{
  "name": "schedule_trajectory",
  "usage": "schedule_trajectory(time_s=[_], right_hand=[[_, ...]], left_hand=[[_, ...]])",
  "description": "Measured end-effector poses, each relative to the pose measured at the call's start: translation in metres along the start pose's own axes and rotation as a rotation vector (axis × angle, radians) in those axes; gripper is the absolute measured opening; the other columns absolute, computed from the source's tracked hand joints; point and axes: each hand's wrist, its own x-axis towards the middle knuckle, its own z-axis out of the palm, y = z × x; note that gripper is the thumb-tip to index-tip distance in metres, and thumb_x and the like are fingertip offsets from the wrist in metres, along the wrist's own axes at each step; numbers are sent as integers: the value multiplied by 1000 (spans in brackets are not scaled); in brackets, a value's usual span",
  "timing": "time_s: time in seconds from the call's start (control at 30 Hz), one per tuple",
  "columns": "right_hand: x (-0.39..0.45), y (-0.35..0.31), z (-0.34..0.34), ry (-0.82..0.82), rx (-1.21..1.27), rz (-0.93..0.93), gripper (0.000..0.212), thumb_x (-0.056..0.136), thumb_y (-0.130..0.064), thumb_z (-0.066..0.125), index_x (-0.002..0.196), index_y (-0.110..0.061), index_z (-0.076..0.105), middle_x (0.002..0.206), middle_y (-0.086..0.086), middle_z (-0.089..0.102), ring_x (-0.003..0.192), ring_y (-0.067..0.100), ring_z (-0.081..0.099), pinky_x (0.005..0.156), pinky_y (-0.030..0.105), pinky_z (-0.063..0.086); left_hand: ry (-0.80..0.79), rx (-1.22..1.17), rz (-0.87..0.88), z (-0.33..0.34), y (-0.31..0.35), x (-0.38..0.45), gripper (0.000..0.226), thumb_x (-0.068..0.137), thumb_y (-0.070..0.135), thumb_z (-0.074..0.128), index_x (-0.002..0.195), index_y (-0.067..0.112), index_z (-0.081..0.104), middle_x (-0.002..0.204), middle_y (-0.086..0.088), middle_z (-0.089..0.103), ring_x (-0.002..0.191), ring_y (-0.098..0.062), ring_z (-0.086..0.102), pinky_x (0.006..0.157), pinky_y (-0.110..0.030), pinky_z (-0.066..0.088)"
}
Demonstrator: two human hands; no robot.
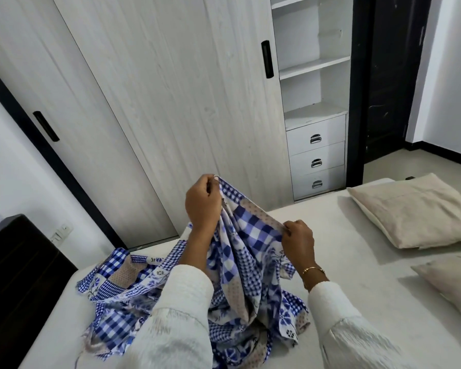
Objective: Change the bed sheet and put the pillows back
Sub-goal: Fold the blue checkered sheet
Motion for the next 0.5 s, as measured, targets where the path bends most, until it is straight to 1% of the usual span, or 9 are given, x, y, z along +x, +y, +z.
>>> schedule_trajectory(time_s=[0.1,0.2,0.23,0.27,0.3,0.37,0.4,0.43,0.5], right_hand=[[2,-7,-10,113,45,-28,19,87,8,48,90,9,67,87,25,60,79,34,56,52,18,23],[14,-39,-32,408,137,-161,18,82,13,47,86,10,65,80,24,60,71,21,49,60,13,24],[20,-49,-39,463,168,-203,19,82,13,47,87,9,65,80,22,60,71,18,47,62,12,25],[25,-56,-44,466,193,-231,20,82,14,47,89,8,65,82,21,61,72,19,48,65,11,27],[28,-58,-46,436,203,-244,21,83,14,47,90,6,65,84,20,62,73,22,52,66,11,28],[27,-52,-42,348,210,-231,24,83,15,47,90,5,68,86,20,65,78,31,60,69,11,32],[23,-47,-38,308,218,-222,24,83,16,48,89,5,68,87,20,67,79,33,62,71,12,34],[18,-44,-34,266,230,-216,24,84,15,48,90,4,69,88,19,68,80,32,63,74,14,37],[12,-45,-31,173,265,-212,20,86,10,52,95,3,68,91,17,69,80,26,62,75,19,42]], left_hand=[[93,33,60,-5,6,6,20,93,14,52,97,4,69,86,-10,70,76,-22,61,62,-22,37],[320,-36,-18,-11,10,17,19,92,13,51,97,6,69,89,-11,70,79,-24,62,63,-23,37],[349,-32,-42,-13,9,21,20,92,12,50,98,6,68,92,-11,70,82,-25,62,64,-24,38],[310,29,-63,-13,4,25,20,92,12,50,100,6,67,97,-11,69,86,-25,62,66,-24,39],[201,142,-84,-12,-3,28,20,91,12,51,103,8,66,103,-10,66,91,-27,61,68,-26,40],[-111,354,-103,-8,-16,24,30,87,13,56,117,12,60,119,-10,55,102,-29,58,78,-30,43],[-241,371,-72,-5,-19,19,38,85,12,60,123,14,56,125,-9,52,108,-28,56,85,-31,43],[-342,319,-26,-1,-20,13,44,84,12,63,127,15,54,129,-7,52,113,-25,54,92,-28,41],[-535,93,25,9,-13,-2,44,83,15,69,125,13,57,128,-2,57,117,-15,53,100,-23,37]])
